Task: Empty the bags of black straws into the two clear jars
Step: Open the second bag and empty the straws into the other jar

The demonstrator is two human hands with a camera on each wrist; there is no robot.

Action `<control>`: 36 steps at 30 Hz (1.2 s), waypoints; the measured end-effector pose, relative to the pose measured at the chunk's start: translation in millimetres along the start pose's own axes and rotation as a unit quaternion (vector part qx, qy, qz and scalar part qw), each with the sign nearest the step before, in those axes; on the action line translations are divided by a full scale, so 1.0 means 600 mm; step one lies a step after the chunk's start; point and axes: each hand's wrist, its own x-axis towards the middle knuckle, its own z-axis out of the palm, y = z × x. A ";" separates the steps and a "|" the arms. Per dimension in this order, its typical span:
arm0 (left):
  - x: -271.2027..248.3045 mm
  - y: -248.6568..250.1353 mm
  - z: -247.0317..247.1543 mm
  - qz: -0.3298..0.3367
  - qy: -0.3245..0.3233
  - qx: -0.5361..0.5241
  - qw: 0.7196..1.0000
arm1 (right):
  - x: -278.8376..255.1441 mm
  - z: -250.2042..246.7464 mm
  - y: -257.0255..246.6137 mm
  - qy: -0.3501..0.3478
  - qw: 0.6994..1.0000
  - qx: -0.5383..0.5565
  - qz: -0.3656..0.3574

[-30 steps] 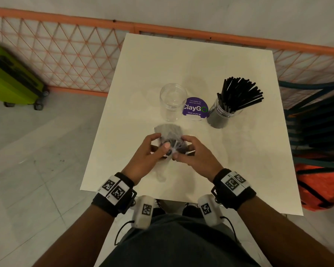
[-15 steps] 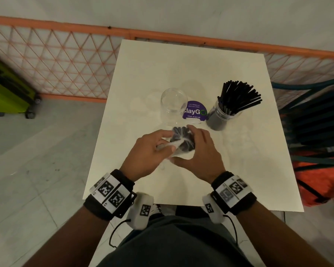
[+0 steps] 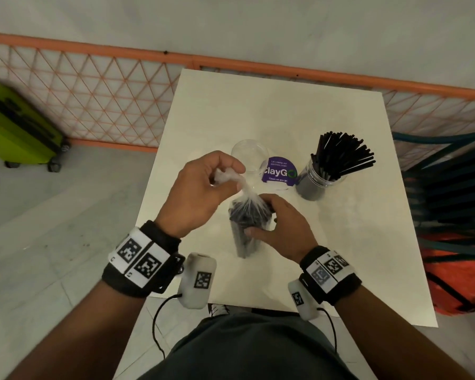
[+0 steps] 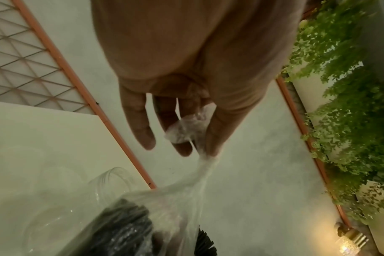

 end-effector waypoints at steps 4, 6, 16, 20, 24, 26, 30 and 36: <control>0.011 0.002 0.015 -0.006 -0.038 0.004 0.999 | 0.006 0.002 0.004 -0.047 0.998 0.040 -0.013; 0.014 0.003 0.016 0.005 -0.053 0.008 0.999 | 0.007 -0.001 0.010 -0.064 0.996 0.057 -0.005; 0.012 0.040 0.021 0.032 -0.074 -0.015 0.997 | -0.017 -0.027 -0.010 -0.059 0.989 0.127 -0.051; 0.020 0.049 0.021 0.050 -0.090 0.003 0.995 | -0.008 -0.034 -0.001 -0.022 0.993 0.106 -0.041; 0.020 0.043 0.015 0.046 -0.083 0.016 0.995 | -0.018 -0.046 0.018 -0.036 0.986 0.157 -0.045; 0.020 0.040 0.015 0.051 -0.085 -0.003 0.995 | -0.022 -0.042 0.015 -0.043 0.983 0.168 -0.055; 0.021 0.034 0.021 0.055 -0.097 -0.028 0.993 | -0.016 -0.023 0.007 -0.026 0.989 0.143 -0.035; 0.016 0.029 0.023 0.046 -0.125 -0.060 0.989 | 0.000 0.000 -0.006 -0.009 0.998 0.061 0.000</control>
